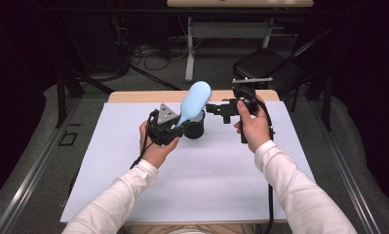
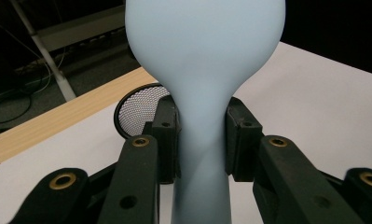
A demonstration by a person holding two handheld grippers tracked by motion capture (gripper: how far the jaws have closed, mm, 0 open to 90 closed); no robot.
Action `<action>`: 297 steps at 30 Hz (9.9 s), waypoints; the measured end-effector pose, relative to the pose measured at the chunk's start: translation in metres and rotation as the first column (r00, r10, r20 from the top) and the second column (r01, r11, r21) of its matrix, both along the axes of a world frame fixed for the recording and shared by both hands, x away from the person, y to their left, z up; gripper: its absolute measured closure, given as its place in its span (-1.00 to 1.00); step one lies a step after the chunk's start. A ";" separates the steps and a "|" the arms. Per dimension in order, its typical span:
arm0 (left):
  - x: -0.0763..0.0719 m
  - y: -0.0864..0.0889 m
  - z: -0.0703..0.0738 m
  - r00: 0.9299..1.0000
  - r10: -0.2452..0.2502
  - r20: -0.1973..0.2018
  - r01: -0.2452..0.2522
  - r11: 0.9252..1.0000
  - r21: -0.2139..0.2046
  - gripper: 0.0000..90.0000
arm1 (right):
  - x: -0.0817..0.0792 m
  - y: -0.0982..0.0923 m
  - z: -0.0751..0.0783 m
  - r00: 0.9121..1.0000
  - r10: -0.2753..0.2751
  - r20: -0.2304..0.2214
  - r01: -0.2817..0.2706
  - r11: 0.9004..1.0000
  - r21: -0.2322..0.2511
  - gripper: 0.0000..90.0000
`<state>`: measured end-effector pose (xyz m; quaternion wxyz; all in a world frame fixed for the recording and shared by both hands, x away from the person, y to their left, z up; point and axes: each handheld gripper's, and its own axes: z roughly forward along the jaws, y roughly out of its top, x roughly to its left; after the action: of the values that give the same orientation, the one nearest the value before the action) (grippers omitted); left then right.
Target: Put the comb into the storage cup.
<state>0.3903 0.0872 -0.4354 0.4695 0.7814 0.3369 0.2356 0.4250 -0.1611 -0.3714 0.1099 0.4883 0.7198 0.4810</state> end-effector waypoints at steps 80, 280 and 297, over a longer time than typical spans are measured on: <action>-0.017 -0.020 0.001 0.997 -0.065 0.050 0.068 0.997 -0.043 0.55 | 0.023 0.009 0.001 0.990 0.068 -0.126 -0.041 0.979 0.202 -0.67; -0.019 0.025 0.006 1.000 -0.002 0.010 0.004 0.980 -0.198 -0.69 | 0.023 -0.011 -0.010 0.982 0.078 -0.174 0.000 0.914 0.406 0.06; -0.015 0.037 0.007 0.999 0.035 0.007 -0.032 0.975 -0.221 -0.99 | 0.022 -0.015 -0.004 0.986 0.058 -0.154 0.008 0.918 0.396 0.06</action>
<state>0.3748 0.1239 -0.4285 0.5510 0.7175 0.3715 0.2088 0.4472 -0.1757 -0.3749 -0.0560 0.5286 0.6207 0.5763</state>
